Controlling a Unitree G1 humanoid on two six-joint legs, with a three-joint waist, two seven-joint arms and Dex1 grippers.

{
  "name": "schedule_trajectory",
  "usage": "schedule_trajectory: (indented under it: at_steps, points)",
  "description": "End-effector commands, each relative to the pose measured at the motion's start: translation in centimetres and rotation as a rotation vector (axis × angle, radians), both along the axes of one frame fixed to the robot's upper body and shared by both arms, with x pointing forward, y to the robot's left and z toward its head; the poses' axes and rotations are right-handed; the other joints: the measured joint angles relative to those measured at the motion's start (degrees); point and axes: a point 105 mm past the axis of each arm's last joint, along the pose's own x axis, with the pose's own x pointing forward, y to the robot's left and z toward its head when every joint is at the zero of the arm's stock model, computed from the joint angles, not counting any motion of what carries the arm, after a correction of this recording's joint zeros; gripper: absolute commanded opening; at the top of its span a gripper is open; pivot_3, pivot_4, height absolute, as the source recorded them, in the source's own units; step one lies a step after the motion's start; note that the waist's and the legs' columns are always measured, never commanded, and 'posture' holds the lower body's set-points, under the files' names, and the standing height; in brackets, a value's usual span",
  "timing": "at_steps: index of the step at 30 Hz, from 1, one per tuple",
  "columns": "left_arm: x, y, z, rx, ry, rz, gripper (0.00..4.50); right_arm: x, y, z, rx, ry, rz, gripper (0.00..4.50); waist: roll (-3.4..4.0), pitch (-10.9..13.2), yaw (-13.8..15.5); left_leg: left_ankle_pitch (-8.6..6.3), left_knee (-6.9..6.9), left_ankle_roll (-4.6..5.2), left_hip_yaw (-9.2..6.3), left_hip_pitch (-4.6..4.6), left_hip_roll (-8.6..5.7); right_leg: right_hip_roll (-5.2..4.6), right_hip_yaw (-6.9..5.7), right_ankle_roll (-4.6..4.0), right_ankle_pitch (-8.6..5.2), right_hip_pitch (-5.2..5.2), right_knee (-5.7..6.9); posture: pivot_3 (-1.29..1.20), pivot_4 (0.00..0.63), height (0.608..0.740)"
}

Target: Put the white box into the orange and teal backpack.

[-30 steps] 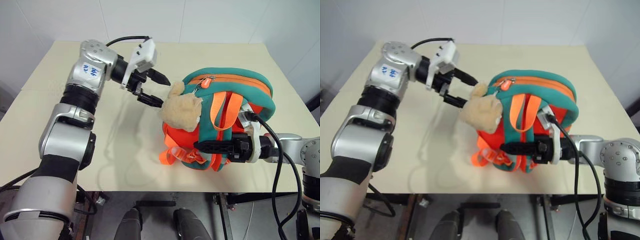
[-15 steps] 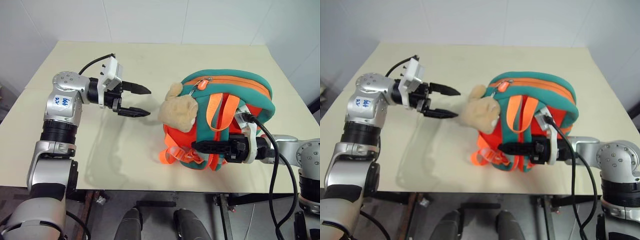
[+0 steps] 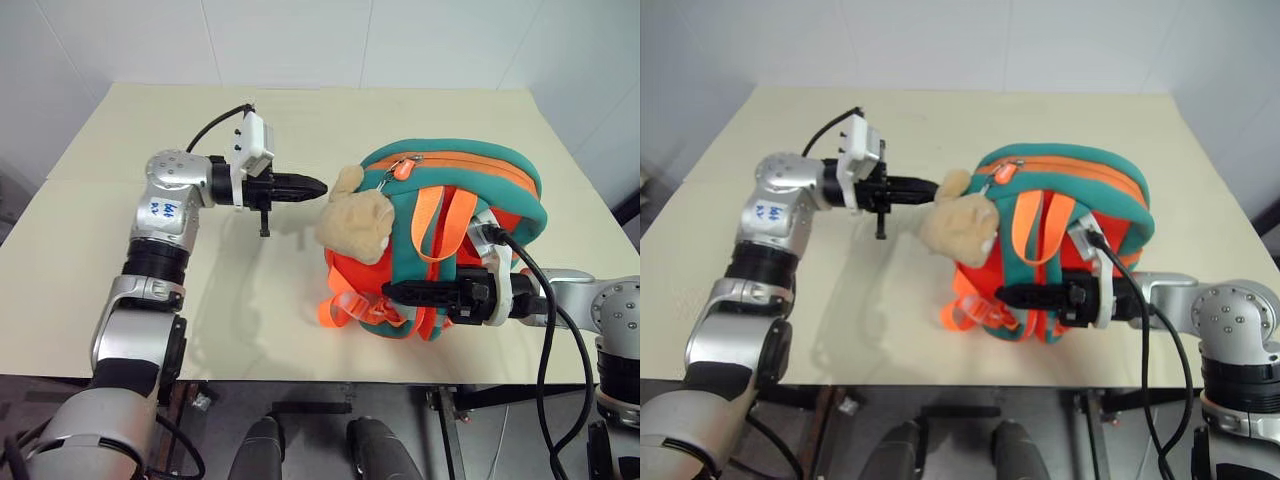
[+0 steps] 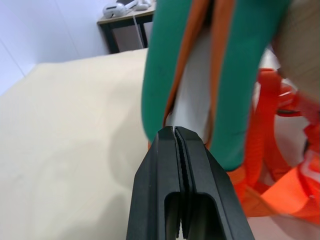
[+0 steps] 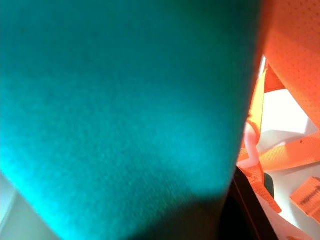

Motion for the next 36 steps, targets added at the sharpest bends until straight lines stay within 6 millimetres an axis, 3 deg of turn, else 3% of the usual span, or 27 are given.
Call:
schedule_trajectory:
  at_steps: [1, 6, 17, 20, 24, 27, 31, 34, 36]
  points:
    - [0.0, -1.3, 1.0, -0.007, -0.073, -0.029, 0.03, -0.4, 0.1, 0.5, 0.016, -0.022, 0.008, 0.81, 0.00, 0.00, 0.03, 0.00, -0.01, 0.00, 0.00, 0.00, 0.01, 0.00, 0.00, 0.00, 0.00, 0.00, 0.00, 0.00, 0.150, 0.740]
    - [0.1, -3.6, 0.0, -0.028, -0.030, -0.067, 0.03, -0.4, 0.1, 0.6, 0.020, -0.027, 0.000, 0.81, 0.00, 0.00, 0.17, 0.00, -0.01, 0.00, -0.01, 0.00, -0.02, 0.00, 0.00, 0.01, 0.00, 0.03, -0.04, 0.00, 0.150, 0.740]
    - [0.2, -6.1, -2.2, 0.013, 0.018, -0.083, 0.03, -0.3, 0.3, 0.6, 0.029, -0.032, -0.013, 0.81, 0.00, 0.00, 0.18, 0.00, -0.04, 0.00, 0.00, 0.00, 0.00, 0.03, 0.01, 0.02, 0.01, 0.01, -0.05, 0.00, 0.150, 0.740]
    - [0.4, -6.2, -1.5, -0.017, 0.006, -0.071, 0.03, -0.2, 0.4, 0.6, 0.033, -0.034, -0.012, 0.81, 0.00, 0.00, 0.19, 0.00, -0.04, 0.00, -0.01, 0.00, 0.00, 0.03, 0.01, 0.02, 0.01, 0.02, -0.05, 0.00, 0.150, 0.740]
    - [0.3, -4.2, 0.5, -0.054, -0.012, -0.060, 0.03, -0.3, 0.4, 0.6, 0.035, -0.033, -0.014, 0.81, 0.00, 0.00, -0.24, 0.00, -0.06, 0.00, -0.01, 0.00, 0.01, 0.04, 0.02, 0.02, 0.01, 0.00, -0.05, 0.00, 0.150, 0.740]
    - [0.1, -2.0, 0.6, -0.012, -0.016, -0.047, 0.63, -0.4, 0.3, 0.5, 0.034, -0.030, -0.015, 0.81, 0.00, 0.00, -0.45, 0.00, -0.11, 0.00, -0.01, 0.02, 0.05, 0.09, 0.01, 0.01, 0.01, -0.03, -0.03, 0.00, 0.150, 0.740]
    - [-1.8, 2.6, 1.1, 0.034, -0.019, -0.030, 1.90, -0.3, 0.5, 0.4, 0.045, -0.023, -0.009, 0.81, 0.00, 0.00, -0.98, 0.00, -0.16, 0.00, -0.01, 0.02, 0.06, 0.07, 0.03, 0.00, 0.00, -0.02, -0.07, 0.00, 0.150, 0.740]
    - [-4.2, 3.4, 2.6, -0.077, 0.045, -0.058, 2.70, -0.1, 0.6, 0.3, 0.042, -0.023, -0.011, 0.81, 0.00, 0.00, -1.08, 0.00, -0.17, -0.01, -0.04, -0.01, 0.08, 0.04, 0.01, -0.01, 0.00, -0.02, -0.07, 0.00, 0.150, 0.740]
    - [-5.9, 3.0, 2.4, -0.093, 0.062, -0.077, 3.31, 0.1, 0.6, 0.2, 0.042, -0.022, -0.011, 0.81, 0.00, 0.00, -0.71, 0.00, -0.14, -0.01, -0.08, -0.03, 0.07, 0.01, -0.03, -0.01, -0.01, 0.00, -0.08, 0.00, 0.150, 0.740]
